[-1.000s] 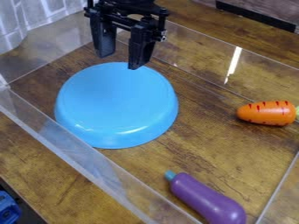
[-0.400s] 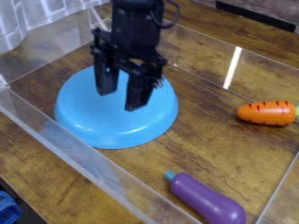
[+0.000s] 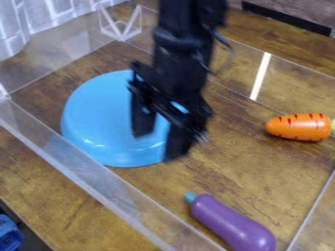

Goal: Remove the purple eggplant from the blue tray and put it on the table

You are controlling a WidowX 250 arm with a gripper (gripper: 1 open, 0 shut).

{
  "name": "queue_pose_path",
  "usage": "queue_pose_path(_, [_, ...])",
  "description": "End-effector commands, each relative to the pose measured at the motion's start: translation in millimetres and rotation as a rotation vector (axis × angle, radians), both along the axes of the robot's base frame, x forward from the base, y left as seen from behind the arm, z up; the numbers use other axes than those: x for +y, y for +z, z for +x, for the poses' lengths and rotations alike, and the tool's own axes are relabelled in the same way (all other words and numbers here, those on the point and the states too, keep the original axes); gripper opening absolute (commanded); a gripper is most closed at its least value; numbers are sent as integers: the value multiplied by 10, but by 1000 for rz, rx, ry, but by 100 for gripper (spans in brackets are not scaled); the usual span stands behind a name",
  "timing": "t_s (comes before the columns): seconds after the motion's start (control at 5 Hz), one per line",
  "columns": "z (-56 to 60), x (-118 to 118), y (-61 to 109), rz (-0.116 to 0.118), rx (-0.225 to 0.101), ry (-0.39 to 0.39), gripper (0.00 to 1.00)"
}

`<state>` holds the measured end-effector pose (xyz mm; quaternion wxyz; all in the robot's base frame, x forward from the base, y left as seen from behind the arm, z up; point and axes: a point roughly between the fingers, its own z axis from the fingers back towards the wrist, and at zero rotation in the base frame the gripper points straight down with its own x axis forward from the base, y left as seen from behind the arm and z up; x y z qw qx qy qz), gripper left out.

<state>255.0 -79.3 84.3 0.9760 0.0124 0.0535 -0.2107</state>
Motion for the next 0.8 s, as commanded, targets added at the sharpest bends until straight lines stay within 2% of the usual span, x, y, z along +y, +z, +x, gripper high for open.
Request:
queue_pose_path(0.0, [-23, -365, 77, -10, -85, -274, 100])
queue_pose_path(0.2, [-42, -717, -25, -7, -104, -513, 100])
queue_pose_path(0.4, [-42, -964, -273, -6, -104, -689, 100])
queue_pose_path(0.6, [60, -857, -285, -9, -98, -770, 100])
